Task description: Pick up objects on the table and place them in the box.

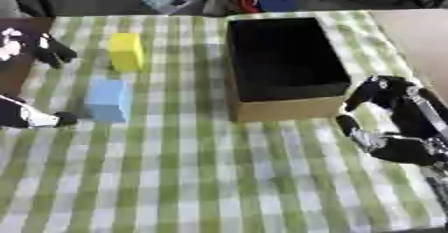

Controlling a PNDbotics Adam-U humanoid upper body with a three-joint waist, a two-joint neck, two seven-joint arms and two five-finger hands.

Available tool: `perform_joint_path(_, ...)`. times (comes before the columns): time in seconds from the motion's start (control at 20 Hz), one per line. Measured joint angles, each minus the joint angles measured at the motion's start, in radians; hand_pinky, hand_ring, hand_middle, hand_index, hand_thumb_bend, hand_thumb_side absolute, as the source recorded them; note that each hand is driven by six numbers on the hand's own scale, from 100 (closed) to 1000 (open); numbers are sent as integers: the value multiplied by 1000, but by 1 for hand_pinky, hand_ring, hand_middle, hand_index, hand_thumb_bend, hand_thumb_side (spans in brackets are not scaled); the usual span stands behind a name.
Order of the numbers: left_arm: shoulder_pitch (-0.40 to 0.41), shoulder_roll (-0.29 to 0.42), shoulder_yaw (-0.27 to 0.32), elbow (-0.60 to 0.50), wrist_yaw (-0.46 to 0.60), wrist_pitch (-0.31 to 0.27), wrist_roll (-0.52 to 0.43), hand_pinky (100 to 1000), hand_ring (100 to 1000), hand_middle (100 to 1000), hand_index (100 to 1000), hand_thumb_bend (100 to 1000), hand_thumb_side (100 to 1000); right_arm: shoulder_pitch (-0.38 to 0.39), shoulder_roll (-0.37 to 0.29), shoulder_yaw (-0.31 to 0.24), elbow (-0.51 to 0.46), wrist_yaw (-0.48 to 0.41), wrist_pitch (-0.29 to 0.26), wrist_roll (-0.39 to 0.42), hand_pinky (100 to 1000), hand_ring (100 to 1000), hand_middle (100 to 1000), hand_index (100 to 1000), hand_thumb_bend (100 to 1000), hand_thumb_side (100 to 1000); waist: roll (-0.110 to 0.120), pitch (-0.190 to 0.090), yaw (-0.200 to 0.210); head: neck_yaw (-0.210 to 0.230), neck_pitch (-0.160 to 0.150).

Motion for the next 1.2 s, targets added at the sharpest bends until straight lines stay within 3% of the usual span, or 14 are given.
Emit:
perform_joint_path(0.4, -76, -8, -46, 111, -81, 18, -23, 716, 657, 663, 794, 694, 203, 3, 0, 2, 0, 0, 1, 2, 671, 539, 512, 572, 333, 100, 0, -3, -8, 1, 0)
perform_joint_path(1.2, -197, -124, -108, 340, -206, 2, -5, 719, 662, 664, 797, 735, 231, 5, 0, 3, 3, -1, 0, 7, 671, 539, 512, 572, 338, 100, -3, -4, -16, 11, 2)
